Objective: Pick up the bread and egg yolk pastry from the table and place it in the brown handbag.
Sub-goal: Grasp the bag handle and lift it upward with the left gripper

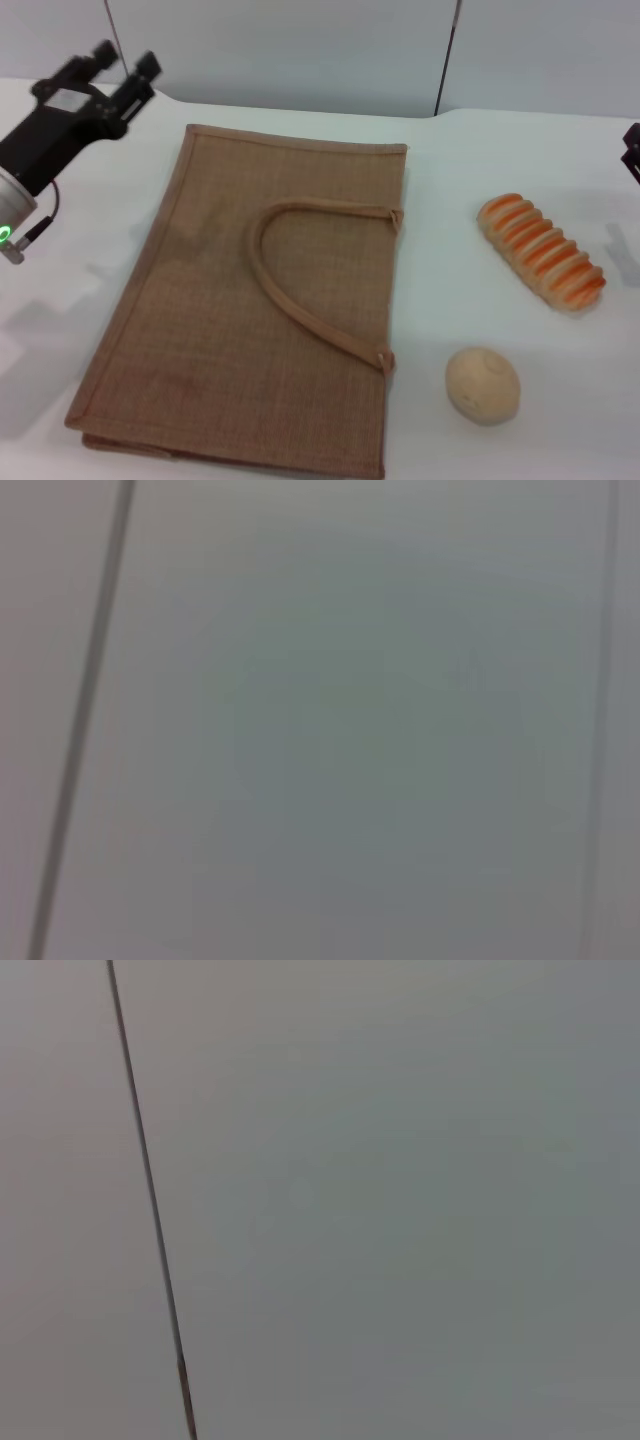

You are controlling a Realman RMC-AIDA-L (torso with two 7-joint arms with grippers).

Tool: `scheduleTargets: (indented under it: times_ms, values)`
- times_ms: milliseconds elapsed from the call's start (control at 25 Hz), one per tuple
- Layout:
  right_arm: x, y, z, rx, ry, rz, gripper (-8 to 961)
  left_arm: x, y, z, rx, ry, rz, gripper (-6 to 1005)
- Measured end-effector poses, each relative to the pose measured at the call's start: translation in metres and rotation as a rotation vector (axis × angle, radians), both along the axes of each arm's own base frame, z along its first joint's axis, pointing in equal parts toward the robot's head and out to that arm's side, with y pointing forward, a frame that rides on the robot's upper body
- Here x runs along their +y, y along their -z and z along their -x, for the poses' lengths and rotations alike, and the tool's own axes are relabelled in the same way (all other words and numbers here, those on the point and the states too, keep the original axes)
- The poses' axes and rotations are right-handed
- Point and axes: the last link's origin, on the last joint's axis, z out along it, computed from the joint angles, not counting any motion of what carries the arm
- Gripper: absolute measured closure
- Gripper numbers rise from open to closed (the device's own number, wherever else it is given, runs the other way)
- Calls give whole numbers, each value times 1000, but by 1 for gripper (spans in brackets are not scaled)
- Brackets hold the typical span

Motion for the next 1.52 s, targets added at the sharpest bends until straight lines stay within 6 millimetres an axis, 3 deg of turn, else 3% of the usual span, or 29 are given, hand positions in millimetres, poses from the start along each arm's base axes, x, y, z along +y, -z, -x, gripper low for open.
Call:
scheduleTargets:
  times_ms: [240, 480, 840, 1120, 1520]
  values:
    - [4, 2, -4, -14, 34, 22, 136, 11, 9, -7, 141, 47, 129, 443]
    - [5, 2, -5, -16, 42, 26, 135, 30, 21, -8, 222, -28, 345, 513]
    - [11, 4, -2, -18, 49, 41, 135, 54, 14, -22, 342, -94, 573, 526]
    - [15, 6, -1, -22, 54, 51, 135, 60, 18, -34, 510, -122, 689, 525]
    - [19, 7, 5, -16, 42, 55, 134, 74, 25, -49, 568, -213, 767, 514]
